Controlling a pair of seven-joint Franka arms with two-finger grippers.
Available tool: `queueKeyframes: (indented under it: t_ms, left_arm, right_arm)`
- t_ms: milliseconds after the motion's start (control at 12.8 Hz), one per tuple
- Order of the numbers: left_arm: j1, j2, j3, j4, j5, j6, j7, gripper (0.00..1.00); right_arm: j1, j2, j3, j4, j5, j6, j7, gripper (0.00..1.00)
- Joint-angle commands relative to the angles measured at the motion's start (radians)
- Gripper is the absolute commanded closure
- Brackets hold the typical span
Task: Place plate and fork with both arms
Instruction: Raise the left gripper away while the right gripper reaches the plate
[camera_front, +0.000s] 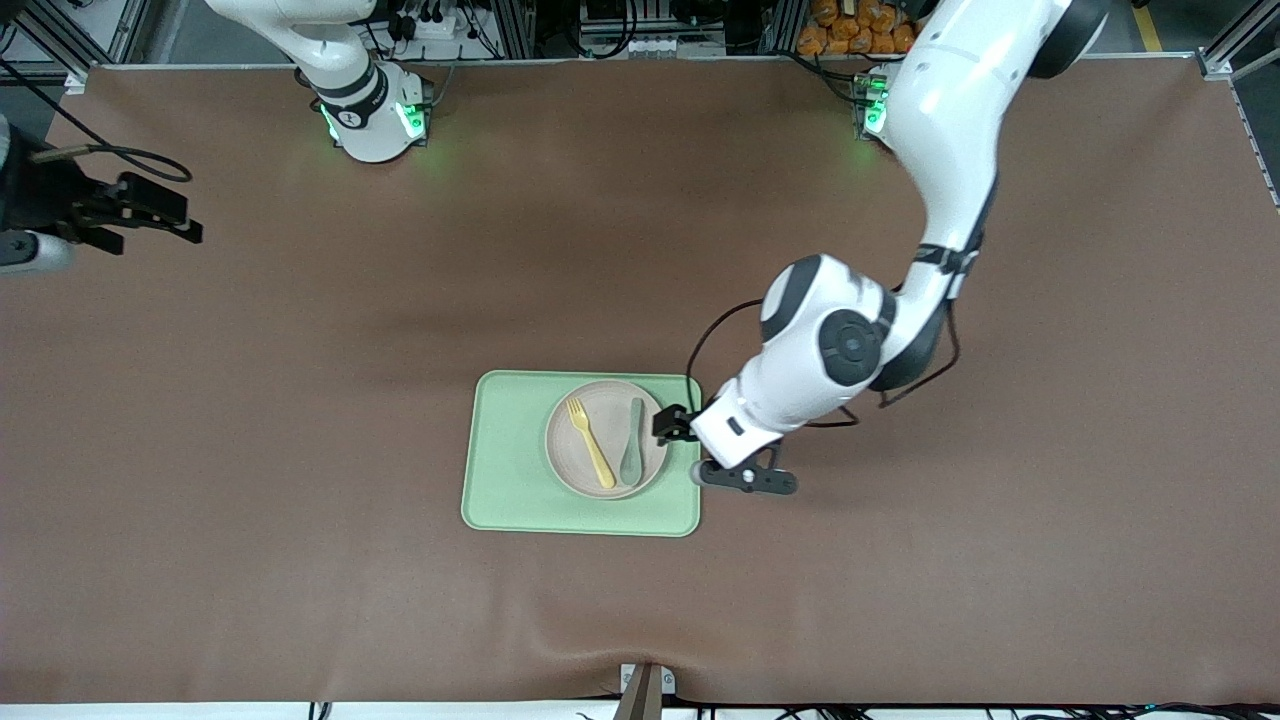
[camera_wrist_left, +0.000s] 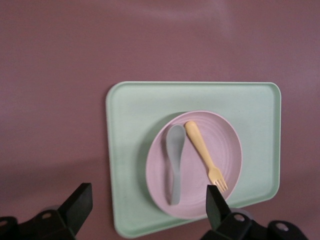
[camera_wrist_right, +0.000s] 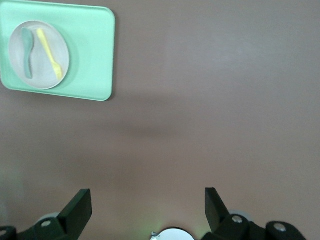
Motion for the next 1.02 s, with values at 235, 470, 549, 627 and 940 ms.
queueKeyframes:
  t_ms: [235,470,549,627,940]
  left_arm:
    - [0.173,-0.213,0.016,-0.047,0.138,-0.313,-0.009,0.00]
    - [0.240,-0.317,0.016,-0.047,0.205,-0.467,0.000,0.00]
    - [0.260,-0.354,0.016,-0.047,0.212,-0.520,0.011,0.00]
    - [0.276,-0.386,0.016,-0.048,0.212,-0.569,0.017,0.00]
    - [0.282,-0.524,0.016,-0.149,0.285,-0.653,0.051,0.00]
  right_arm:
    - [0.187,0.194,-0.001,0.201,0.016,0.049,0.004,0.00]
    - [0.286,0.294,-0.001,0.247,0.010,0.182,0.013,0.00]
    - [0.302,0.334,-0.001,0.260,0.010,0.229,0.020,0.00]
    - [0.320,0.381,-0.001,0.286,0.012,0.267,0.018,0.00]
    - [0.446,0.634,-0.010,0.517,-0.031,0.289,0.048,0.00]
